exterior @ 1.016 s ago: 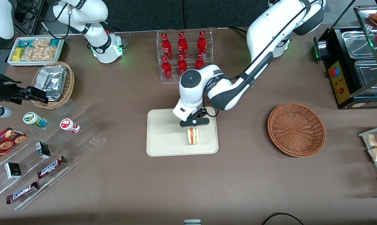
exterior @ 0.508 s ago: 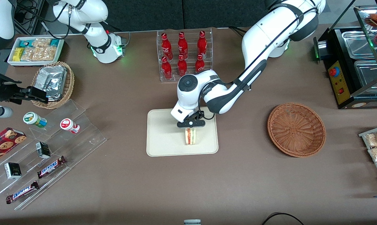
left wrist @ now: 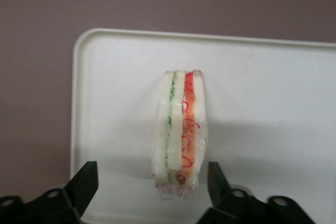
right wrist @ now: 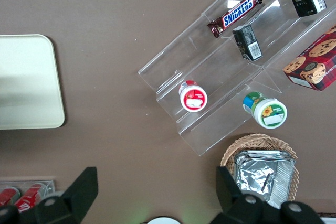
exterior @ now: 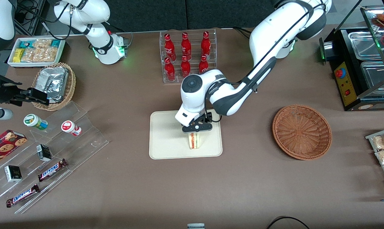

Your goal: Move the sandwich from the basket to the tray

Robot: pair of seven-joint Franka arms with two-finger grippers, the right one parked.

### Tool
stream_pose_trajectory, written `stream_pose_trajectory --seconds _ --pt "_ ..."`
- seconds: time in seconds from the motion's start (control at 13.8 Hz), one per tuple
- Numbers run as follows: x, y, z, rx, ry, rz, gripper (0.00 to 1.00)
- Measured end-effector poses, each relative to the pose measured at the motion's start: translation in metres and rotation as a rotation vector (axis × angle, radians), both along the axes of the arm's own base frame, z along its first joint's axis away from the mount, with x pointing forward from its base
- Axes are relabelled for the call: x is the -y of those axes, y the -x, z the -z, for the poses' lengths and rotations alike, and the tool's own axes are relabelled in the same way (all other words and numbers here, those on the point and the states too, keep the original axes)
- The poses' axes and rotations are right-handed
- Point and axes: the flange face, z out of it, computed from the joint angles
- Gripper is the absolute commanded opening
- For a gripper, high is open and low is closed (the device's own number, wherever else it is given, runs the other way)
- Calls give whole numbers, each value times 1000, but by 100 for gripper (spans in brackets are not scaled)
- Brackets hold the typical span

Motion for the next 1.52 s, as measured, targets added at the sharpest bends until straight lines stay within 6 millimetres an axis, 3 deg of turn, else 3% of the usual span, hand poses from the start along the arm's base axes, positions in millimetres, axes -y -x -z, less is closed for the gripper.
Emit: stream_pose_trajectory --seconds 0.22,0.44,0.58,0.87,1.09,1.52 --pt "-29 -19 -93 30 13 -98 99" --pt "-89 -32 -184 62 5 -209 99" --pt "-128 -35 -225 73 -15 -262 99" --pt "-190 -35 -264 21 -74 -299 99" --pt "-242 -36 -290 -34 -91 -227 99" --pt "-388 -43 -344 -94 -20 -77 99"
